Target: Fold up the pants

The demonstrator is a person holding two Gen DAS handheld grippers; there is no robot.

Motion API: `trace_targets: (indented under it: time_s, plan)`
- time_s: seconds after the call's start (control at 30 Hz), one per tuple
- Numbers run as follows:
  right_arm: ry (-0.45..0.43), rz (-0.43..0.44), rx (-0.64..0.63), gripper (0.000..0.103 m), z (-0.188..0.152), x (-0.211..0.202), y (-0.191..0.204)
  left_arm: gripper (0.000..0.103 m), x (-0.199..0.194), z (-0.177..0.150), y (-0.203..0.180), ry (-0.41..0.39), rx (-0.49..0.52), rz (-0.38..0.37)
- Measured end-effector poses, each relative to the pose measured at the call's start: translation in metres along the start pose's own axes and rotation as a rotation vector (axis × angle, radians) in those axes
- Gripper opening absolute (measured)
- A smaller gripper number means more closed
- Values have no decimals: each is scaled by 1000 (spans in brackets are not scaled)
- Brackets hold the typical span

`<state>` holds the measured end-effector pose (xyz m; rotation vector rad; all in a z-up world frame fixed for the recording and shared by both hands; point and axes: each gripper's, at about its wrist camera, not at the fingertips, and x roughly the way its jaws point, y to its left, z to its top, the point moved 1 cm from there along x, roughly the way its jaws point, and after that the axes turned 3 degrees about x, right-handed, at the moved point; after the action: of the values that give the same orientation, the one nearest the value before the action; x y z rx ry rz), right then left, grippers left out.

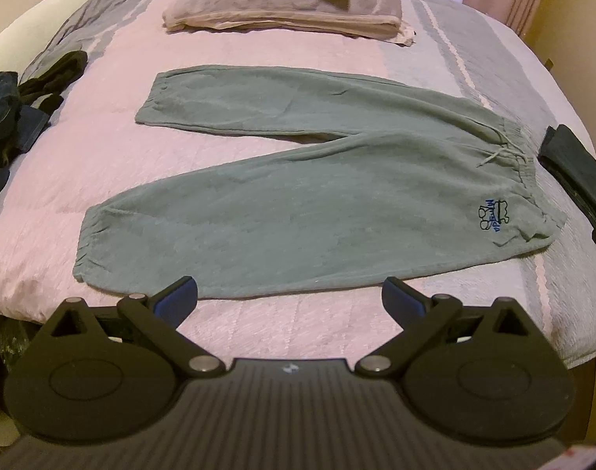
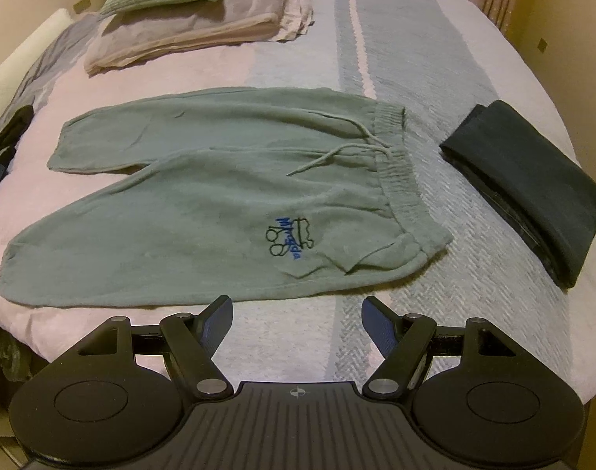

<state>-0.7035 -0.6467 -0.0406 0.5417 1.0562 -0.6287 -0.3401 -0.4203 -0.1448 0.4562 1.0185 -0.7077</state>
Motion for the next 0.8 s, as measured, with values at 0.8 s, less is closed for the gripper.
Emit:
trace_targets:
  time_s: [0.8]
  plan:
    - [-8, 28, -44, 70, 22, 8, -45, 99, 4, 26, -42, -32, 52, 10]
